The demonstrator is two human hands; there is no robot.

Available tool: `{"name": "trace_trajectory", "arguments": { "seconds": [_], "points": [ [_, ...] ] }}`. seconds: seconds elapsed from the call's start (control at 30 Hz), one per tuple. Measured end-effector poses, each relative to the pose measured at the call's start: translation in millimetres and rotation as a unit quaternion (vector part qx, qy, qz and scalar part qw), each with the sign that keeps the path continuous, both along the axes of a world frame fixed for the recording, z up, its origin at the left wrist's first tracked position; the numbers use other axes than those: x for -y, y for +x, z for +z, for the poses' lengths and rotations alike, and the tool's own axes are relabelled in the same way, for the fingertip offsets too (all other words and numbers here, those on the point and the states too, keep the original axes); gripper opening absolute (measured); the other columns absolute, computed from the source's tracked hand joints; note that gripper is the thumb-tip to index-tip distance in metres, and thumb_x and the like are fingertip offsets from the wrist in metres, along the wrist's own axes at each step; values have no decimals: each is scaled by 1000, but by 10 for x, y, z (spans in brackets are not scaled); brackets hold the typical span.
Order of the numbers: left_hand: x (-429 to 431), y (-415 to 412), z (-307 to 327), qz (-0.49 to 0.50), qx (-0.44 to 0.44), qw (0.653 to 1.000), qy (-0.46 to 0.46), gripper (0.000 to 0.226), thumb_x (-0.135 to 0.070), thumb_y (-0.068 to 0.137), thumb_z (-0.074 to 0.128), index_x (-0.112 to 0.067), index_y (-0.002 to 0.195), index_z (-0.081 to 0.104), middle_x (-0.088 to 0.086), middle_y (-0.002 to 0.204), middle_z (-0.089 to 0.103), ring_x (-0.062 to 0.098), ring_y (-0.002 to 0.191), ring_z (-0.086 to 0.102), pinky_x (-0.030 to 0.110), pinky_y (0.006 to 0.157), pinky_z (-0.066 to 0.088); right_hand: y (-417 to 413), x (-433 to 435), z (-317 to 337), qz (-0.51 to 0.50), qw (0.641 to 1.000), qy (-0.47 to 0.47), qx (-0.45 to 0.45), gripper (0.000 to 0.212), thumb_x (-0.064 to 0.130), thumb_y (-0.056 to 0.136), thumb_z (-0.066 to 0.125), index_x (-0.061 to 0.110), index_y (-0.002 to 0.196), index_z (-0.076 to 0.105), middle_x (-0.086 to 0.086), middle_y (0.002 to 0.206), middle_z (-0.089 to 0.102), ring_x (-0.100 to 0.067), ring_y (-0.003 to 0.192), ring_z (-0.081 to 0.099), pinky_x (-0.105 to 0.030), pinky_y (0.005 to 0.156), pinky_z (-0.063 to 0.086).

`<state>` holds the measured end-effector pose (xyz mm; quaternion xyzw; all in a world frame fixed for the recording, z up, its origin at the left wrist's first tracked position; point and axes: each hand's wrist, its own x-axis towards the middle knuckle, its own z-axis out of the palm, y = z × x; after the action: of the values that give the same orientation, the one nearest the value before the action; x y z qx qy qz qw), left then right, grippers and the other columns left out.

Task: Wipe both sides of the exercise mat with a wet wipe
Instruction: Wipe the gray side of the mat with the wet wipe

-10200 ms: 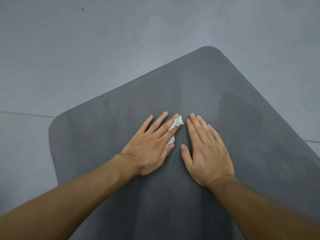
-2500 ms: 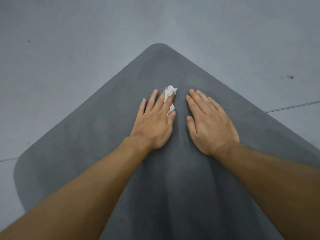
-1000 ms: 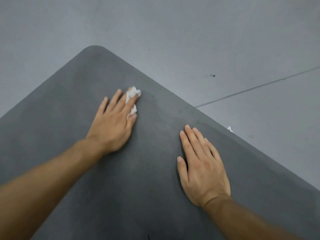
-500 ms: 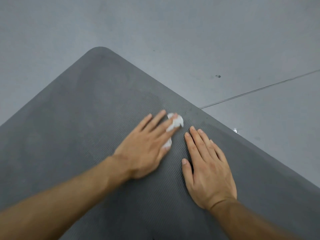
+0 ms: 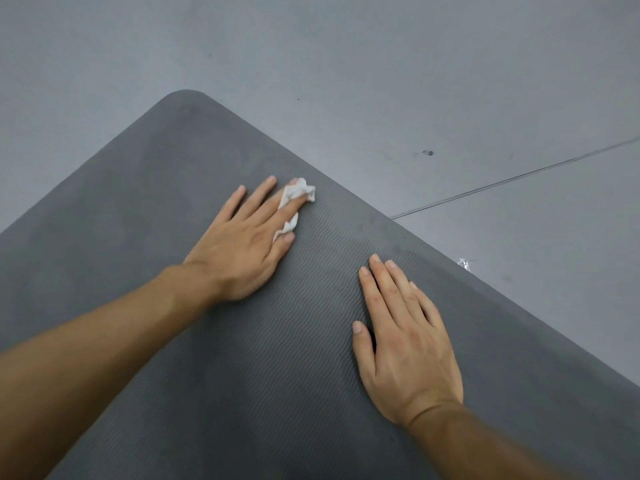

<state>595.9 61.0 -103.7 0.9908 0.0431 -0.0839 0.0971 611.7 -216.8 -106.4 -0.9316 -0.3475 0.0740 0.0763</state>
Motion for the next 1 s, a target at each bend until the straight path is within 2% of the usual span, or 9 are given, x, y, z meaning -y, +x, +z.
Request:
{"name": "trace_trajectory", "arguments": {
  "seconds": [0.13,0.3,0.43,0.53,0.73,0.87,1.0],
  "points": [
    [82,494,52,37,-14,999,1,60,-44,109,12,-32,165,-4,-11,173,-4,12,158,-12,39,128,-8,-1,-5,-4,0,1000,3,3,64,41,104,31,15,163,31,1,172,21,-15,159,14,-38,126,17],
    [420,789,60,-30,-24,999,1,60,-43,109,14,-29,165,-5,-8,173,-7,15,159,-12,41,129,-6,0,-1,2,0,1000,-2,6,65,40,103,33,15,162,31,0,171,22,-15,159,15,-40,125,20],
    [453,365,23,-83,3,996,11,62,-45,108,11,-27,166,-4,-7,173,-8,16,159,-13,42,130,-2,4,0,-6,3,1000,-6,6,65,41,104,31,15,163,29,0,172,20,-14,159,13,-39,126,18],
    [461,-136,45,-148,-1,989,26,62,-44,110,15,-24,166,-2,-4,173,-7,18,159,-13,44,130,5,1,-2,-5,2,1000,-1,6,65,40,103,32,14,162,31,0,171,22,-15,159,14,-39,126,19],
    [444,-936,118,-246,-29,967,61,62,-47,110,27,-20,165,20,-2,174,3,23,160,2,48,124,12,5,7,-19,4,1000,4,9,65,39,102,33,14,162,32,1,172,21,-14,159,13,-39,125,20],
    [292,-763,134,-282,-31,956,70,63,-44,109,29,-23,166,13,-3,174,3,22,160,1,47,125,8,4,2,-17,5,1000,-1,13,65,40,103,33,14,162,32,0,172,21,-14,159,13,-39,126,19],
    [225,-272,77,-238,-21,970,53,60,-45,111,18,-28,166,0,-6,174,1,15,159,-10,43,128,0,2,5,-19,1,1000,-3,16,65,40,102,33,14,162,32,0,171,23,-15,159,15,-39,126,19]
  ]
}}
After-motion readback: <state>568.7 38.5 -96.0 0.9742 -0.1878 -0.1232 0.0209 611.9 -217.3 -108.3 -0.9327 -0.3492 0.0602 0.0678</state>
